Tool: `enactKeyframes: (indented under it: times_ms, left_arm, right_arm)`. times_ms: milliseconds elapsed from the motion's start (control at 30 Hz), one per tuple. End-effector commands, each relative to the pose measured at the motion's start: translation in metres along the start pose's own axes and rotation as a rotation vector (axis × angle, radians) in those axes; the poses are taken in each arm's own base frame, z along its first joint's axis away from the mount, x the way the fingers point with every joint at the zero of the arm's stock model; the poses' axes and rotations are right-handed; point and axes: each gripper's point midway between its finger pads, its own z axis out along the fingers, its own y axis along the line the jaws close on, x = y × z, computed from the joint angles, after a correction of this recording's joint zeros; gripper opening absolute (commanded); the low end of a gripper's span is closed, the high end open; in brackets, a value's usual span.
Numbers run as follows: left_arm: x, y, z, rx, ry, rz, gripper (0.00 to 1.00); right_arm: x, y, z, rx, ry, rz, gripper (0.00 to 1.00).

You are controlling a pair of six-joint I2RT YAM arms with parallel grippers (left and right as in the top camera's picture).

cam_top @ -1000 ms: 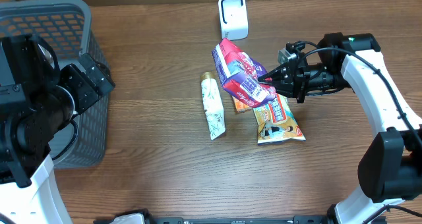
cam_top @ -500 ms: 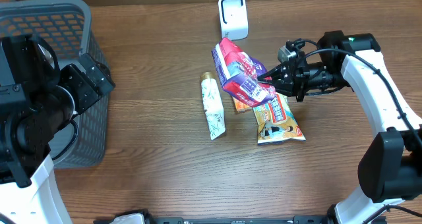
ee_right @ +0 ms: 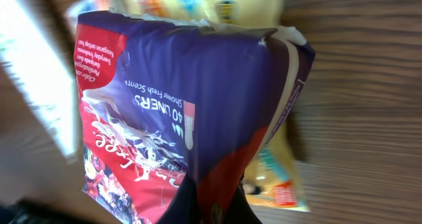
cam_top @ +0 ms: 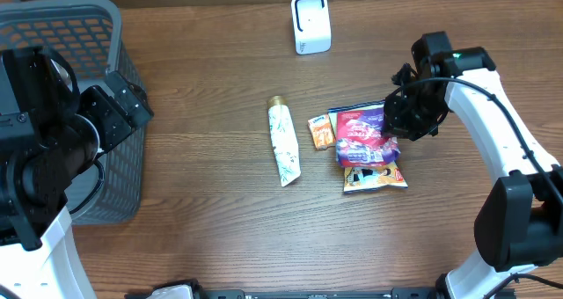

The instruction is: Scan the item barcode

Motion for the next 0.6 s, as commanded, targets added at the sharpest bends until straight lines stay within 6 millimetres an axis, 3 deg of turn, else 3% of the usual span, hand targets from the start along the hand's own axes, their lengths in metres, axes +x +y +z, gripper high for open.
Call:
enactKeyframes:
  times_ms: [0, 133, 367, 467, 567]
  left_arm:
    - [-0.003, 0.001, -0.002, 0.0, -0.011, -0.024, 1.0]
    - [-0.002, 0.001, -0.002, 0.0, -0.011, -0.024, 1.0]
    - [-0.002, 0.001, -0.002, 0.0, -0.011, -0.024, 1.0]
    - [-0.002, 0.001, -0.002, 0.0, -0.011, -0.024, 1.0]
    - [-0.002, 0.001, -0.002, 0.0, -0.011, -0.024, 1.0]
  right_arm:
    - [0.001, -0.018, 0.005, 0.101, -0.017, 0.024, 0.08]
    - [-0.001, -0.019, 0.01, 0.099, -0.025, 0.022, 0.3]
    - [-0.006, -0.016, 0.003, 0.094, -0.047, 0.038, 0.4]
    - [-0.008, -0.014, 0.001, 0.09, -0.051, 0.036, 0.72]
    - [0.003, -0.016, 0.002, 0.098, -0.01, 0.048, 0.76]
